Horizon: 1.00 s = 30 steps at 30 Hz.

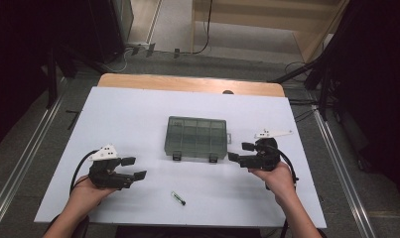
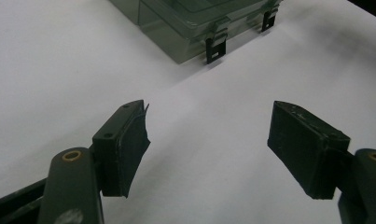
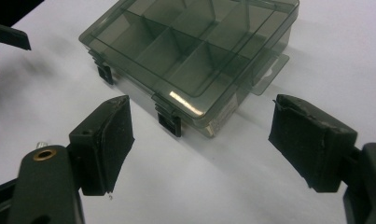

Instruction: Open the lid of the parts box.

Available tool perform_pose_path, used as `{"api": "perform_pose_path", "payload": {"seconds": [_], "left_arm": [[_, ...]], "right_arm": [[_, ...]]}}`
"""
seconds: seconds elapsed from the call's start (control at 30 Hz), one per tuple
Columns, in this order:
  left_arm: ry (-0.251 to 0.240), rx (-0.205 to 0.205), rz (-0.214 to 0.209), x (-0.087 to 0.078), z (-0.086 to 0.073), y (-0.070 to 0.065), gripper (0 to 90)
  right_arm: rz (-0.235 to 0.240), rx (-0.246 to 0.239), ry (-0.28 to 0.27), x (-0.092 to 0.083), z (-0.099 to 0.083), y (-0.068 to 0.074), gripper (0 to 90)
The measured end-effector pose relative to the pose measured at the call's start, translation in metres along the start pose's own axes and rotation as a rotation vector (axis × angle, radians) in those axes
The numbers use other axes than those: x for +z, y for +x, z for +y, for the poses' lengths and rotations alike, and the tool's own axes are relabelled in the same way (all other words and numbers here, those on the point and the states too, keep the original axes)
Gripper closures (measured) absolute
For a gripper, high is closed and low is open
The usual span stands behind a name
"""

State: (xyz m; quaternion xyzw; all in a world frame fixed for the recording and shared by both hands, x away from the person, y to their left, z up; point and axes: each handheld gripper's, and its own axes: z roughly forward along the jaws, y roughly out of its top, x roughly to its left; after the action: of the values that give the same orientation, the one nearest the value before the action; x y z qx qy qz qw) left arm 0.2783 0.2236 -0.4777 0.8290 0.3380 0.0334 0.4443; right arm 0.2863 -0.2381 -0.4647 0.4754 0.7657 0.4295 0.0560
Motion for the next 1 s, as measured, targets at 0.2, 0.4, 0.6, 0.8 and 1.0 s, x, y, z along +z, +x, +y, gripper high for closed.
{"api": "perform_pose_path", "payload": {"seconds": [0.2,0.4,0.6,0.8,1.0], "left_arm": [[-0.002,0.005,0.005,-0.001,0.001,0.000,27.9],[0.002,0.007,0.014,0.001,0.001,0.000,27.9],[0.001,0.008,0.015,0.000,0.002,-0.001,27.9],[0.000,0.008,0.017,-0.001,0.001,-0.001,27.9],[0.001,0.006,0.019,0.000,0.001,0.000,27.9]], "right_arm": [[-0.003,-0.015,-0.015,0.010,-0.003,0.003,31.8],[-0.018,-0.038,-0.020,0.014,-0.011,-0.001,50.2],[-0.012,-0.015,0.025,0.017,-0.017,-0.007,65.6],[0.037,-0.014,0.095,0.024,-0.018,-0.010,89.9],[0.041,-0.025,0.116,0.028,-0.017,-0.007,90.0]]}}
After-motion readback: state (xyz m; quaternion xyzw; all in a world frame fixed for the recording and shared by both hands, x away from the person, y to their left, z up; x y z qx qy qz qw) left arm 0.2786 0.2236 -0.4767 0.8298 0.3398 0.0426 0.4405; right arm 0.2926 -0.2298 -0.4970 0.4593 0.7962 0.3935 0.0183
